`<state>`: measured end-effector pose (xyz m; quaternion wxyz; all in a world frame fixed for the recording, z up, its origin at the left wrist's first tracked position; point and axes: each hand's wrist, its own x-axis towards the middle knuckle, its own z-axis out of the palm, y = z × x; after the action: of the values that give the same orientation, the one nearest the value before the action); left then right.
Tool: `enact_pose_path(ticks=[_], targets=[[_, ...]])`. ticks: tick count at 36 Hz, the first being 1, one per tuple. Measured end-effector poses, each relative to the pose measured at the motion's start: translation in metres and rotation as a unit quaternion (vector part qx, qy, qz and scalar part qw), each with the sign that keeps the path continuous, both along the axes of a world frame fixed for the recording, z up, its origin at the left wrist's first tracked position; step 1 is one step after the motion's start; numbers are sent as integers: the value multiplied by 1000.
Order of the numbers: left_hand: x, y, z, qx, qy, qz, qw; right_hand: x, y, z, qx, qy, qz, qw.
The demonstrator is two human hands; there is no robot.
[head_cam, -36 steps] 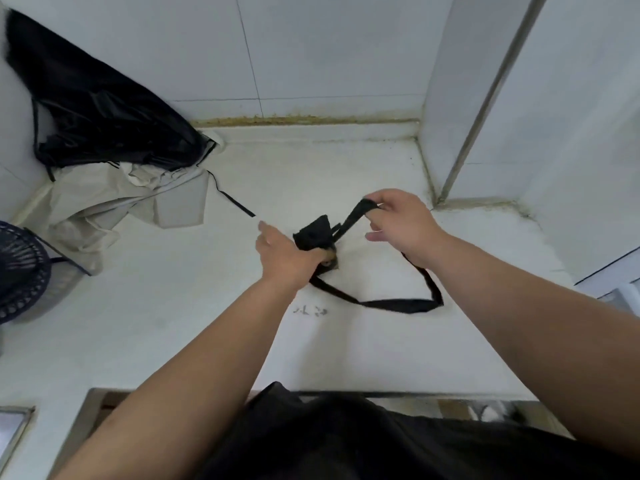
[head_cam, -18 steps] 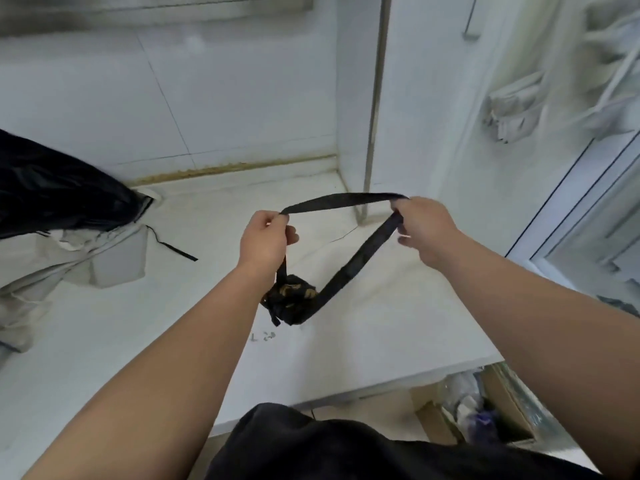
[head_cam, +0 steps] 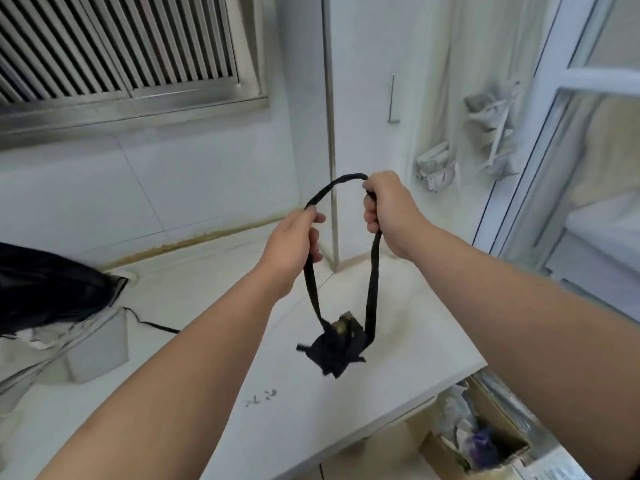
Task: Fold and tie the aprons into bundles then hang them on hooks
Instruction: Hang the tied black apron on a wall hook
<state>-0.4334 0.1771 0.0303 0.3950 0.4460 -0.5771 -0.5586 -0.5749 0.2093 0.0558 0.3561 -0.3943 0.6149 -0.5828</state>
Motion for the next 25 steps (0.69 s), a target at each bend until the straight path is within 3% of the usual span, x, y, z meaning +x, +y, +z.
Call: enact_pose_path(ticks=[2,6,12,17,25], targets=[[-12,2,14,-12,13,-12,1000,-5,3,13,-19,12,-34,999],[-31,4,38,-29,42,-23,998,-17,14,32,-72,132,-54,987],[-63,-5,75,-41,104,-43,993,-53,31,43,-95,96,-43,990],[-111,-13,116,-86,105,-77,988,-102,32,78,-172,19,-125,977],[-184,-34,185,-214,119,-81,966,-192,-1,160,-243,124,-187,944]])
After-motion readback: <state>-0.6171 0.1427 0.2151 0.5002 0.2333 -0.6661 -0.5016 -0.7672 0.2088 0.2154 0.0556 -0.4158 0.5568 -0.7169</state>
